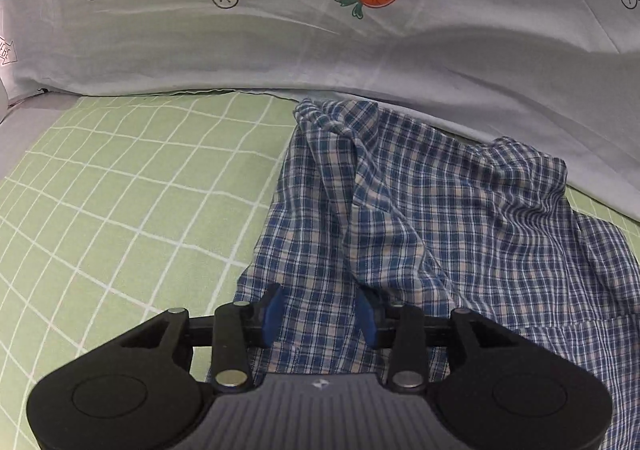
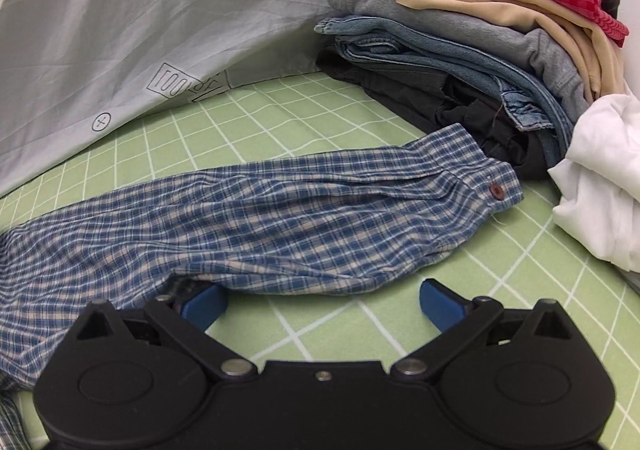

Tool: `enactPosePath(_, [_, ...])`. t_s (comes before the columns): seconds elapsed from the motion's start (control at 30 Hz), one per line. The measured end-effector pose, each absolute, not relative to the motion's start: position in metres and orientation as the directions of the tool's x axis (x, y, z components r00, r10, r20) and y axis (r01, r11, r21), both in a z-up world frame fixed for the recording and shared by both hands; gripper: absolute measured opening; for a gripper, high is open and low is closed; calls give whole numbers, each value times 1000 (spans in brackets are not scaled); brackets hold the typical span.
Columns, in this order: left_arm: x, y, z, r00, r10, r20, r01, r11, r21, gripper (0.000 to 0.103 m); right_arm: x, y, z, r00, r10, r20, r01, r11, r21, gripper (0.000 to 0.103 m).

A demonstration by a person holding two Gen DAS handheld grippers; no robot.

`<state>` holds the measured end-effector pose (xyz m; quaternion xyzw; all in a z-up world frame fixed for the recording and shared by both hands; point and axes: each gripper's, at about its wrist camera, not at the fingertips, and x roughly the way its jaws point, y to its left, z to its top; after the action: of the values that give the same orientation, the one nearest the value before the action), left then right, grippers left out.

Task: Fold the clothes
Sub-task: 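Move the open right tool to the buttoned sleeve cuff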

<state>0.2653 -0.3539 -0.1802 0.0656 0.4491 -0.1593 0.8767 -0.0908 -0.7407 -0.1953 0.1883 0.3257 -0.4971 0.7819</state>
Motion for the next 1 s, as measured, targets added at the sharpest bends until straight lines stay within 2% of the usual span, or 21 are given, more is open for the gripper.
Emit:
enactPosePath(0.23, [258, -353, -182, 541, -221, -811, 375, 927, -3, 51, -118, -747, -197, 253, -678, -690, 934, 358, -9, 103])
enactPosePath(0.4, [257, -353, -182, 542, -215, -813, 375, 927, 5, 54, -132, -761, -192, 258, -690, -677, 952, 302, 56, 97])
enactPosePath(0.53, [255, -354, -181, 539, -210, -816, 380, 925, 13, 59, -138, -768, -187, 220, -725, -653, 963, 269, 25, 96])
enactPosePath(0.87, [256, -352, -181, 531, -202, -823, 370, 929, 11, 67, -150, -794, -182, 228, -752, -618, 973, 166, 157, 91])
enactPosePath(1.0, [255, -352, -182, 534, -199, -822, 365, 931, 12, 68, -142, -801, -188, 235, -732, -640, 971, 151, 184, 88])
